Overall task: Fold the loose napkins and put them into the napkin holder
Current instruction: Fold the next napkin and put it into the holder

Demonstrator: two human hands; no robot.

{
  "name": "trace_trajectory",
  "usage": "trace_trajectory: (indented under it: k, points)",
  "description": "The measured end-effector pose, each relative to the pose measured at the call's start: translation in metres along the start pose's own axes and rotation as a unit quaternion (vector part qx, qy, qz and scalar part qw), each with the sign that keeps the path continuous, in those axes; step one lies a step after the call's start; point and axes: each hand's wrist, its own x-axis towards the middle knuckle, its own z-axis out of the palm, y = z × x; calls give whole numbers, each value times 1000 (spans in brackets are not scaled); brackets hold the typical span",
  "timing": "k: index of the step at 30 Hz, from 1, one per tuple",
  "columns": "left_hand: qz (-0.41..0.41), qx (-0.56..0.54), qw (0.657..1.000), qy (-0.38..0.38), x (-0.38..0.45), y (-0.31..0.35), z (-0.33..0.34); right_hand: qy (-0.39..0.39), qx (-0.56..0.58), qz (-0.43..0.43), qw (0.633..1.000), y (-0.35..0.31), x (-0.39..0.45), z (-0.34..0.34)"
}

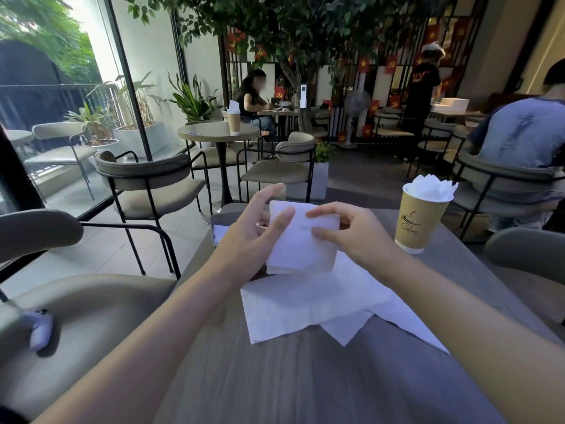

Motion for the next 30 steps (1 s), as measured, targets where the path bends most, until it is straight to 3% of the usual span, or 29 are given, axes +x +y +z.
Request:
trace_trajectory:
  k: [2,5,13,22,26,30]
  points:
    - [3,48,999,4,4,-7,-3,-7,-5,2,1000,-3,5,4]
    - [12,108,992,69,10,-16,-9,-14,8,-1,1000,-5,13,9]
    - [-20,144,979,141,22,-28,-32,-11,-45,-11,999,-4,41,35]
    - [-10,371,924,93,41,-59,-53,3,-179,-16,984,-4,72,76]
    - [-14,446,893,61,39,-59,-54,-35,-201,-31,978,-7,73,84]
    - [-23,520,853,39,36,-59,-52,-97,-347,-69,930,-5,73,99]
